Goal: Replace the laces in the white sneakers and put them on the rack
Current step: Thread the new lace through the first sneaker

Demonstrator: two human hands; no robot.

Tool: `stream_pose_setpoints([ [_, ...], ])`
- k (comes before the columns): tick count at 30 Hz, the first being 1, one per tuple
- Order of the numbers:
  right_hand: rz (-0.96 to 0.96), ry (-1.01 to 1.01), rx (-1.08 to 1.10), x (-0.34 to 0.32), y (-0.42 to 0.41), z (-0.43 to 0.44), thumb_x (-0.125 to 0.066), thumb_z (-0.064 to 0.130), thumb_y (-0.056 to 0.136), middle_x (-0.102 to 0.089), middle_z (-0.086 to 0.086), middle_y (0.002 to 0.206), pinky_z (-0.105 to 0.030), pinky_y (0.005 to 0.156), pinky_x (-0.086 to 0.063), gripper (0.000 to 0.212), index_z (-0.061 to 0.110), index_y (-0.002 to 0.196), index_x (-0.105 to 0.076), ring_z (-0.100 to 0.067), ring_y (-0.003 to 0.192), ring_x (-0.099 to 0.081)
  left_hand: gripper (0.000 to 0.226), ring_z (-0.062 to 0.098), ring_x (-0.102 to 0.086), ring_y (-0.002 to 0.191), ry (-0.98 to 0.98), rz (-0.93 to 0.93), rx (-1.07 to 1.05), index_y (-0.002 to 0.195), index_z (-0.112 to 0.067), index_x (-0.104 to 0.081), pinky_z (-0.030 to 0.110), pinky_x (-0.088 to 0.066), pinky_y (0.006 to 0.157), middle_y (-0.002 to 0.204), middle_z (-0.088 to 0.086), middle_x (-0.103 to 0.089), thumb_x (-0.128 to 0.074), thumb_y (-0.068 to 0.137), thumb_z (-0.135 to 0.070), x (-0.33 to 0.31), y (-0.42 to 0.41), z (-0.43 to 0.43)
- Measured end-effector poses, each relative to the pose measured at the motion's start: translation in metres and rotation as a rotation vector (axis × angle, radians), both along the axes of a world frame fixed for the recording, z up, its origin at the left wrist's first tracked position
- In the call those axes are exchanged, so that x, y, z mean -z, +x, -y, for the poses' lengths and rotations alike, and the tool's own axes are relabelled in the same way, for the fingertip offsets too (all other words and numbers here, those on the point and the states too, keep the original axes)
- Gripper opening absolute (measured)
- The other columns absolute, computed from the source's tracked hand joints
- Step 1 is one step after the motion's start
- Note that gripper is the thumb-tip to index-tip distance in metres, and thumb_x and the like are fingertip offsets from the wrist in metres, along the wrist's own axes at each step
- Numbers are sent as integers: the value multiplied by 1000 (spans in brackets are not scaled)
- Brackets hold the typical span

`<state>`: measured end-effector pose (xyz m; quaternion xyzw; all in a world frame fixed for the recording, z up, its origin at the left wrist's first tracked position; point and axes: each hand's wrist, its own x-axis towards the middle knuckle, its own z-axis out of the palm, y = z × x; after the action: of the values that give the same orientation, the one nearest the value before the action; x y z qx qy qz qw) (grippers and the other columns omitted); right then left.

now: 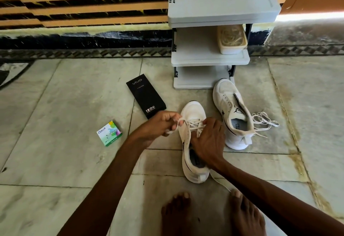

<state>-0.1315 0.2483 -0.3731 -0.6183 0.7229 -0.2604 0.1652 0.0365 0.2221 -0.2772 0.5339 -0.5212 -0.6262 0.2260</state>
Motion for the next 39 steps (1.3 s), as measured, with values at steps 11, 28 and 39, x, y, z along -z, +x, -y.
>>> stream_pose_setpoints([
  [11, 19, 70, -1, -2, -5, -2, -66, 48, 76, -48, -7, 108, -32, 79, -37, 53, 13, 111, -46, -24, 100, -47, 28, 4, -36, 51, -48, -261, -127, 89, -11, -67, 18, -32, 52, 61, -3, -48, -42, 101, -7, -27, -8, 1],
  [28, 177, 245, -227, -41, -51, 12, -75, 21, 80, -59, 14, 59, -7, 50, -42, 11, 18, 72, -67, 5, 53, -55, 69, 22, -68, 84, -171, 872, -250, 144, -21, -21, 32, -55, 79, 98, 9, -67, -64, 91, -12, 36, 0, -2],
  [39, 316, 302, -209, -33, -41, 45, -76, 19, 83, -63, 9, 63, -7, 55, -40, 9, 16, 76, -71, 1, 56, -56, 9, -6, -65, 69, -351, 376, -147, 93, -19, -75, 6, -48, 67, 80, -10, -71, -69, 89, -13, 37, -17, 6],
])
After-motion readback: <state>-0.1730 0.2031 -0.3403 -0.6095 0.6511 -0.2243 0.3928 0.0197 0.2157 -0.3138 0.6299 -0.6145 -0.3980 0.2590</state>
